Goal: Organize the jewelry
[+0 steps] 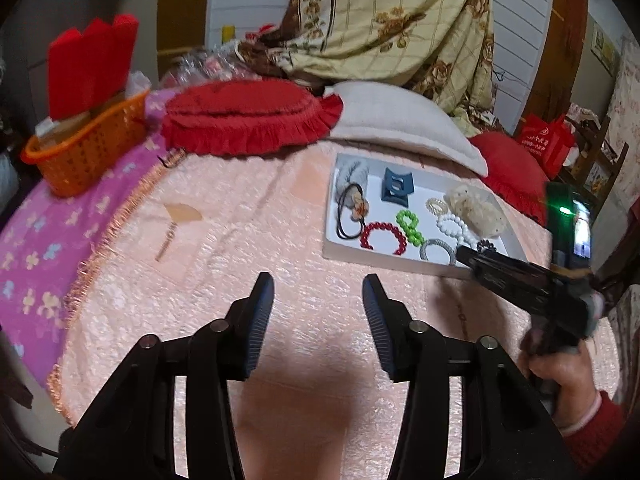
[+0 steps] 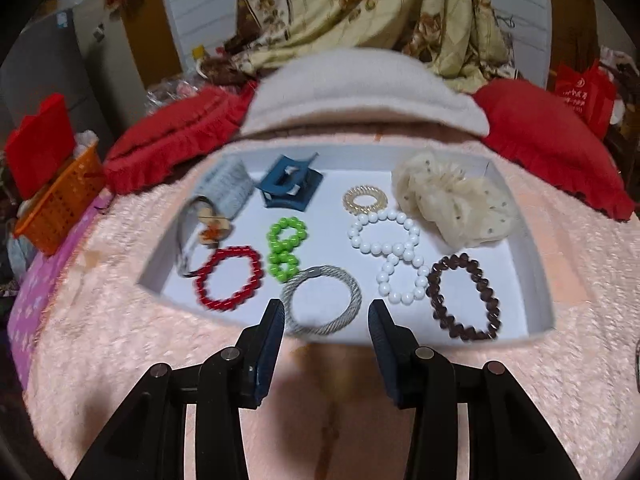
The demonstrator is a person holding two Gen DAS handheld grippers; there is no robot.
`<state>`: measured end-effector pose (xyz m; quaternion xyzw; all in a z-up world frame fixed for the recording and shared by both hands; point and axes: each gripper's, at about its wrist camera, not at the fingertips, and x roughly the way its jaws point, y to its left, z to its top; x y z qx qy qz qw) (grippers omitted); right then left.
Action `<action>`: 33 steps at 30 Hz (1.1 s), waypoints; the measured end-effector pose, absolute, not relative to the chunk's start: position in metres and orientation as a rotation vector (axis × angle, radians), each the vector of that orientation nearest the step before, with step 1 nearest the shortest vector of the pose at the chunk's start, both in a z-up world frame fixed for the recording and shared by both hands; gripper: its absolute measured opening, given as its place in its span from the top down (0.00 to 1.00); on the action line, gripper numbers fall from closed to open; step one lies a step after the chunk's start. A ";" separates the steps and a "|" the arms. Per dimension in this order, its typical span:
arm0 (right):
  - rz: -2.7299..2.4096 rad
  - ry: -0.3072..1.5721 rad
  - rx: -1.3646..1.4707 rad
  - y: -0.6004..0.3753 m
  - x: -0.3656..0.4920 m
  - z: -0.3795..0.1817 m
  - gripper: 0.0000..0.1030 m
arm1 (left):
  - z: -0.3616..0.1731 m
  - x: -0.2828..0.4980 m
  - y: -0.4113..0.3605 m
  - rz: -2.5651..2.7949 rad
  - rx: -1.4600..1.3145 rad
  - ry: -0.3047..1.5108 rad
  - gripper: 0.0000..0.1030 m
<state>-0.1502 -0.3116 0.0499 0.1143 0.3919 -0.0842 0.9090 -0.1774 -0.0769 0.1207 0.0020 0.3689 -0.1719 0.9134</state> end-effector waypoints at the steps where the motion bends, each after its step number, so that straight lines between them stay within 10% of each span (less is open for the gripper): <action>1: -0.171 0.797 0.234 -0.309 -0.159 0.055 0.60 | 0.123 -0.181 -0.075 -0.346 0.005 0.744 0.48; 11: -0.130 0.769 0.219 -0.274 -0.236 0.070 0.59 | 0.153 -0.220 -0.063 -0.209 0.057 0.552 0.22; 33: -0.170 0.757 0.224 -0.260 -0.286 0.067 0.59 | 0.159 -0.261 -0.073 -0.228 0.107 0.523 0.21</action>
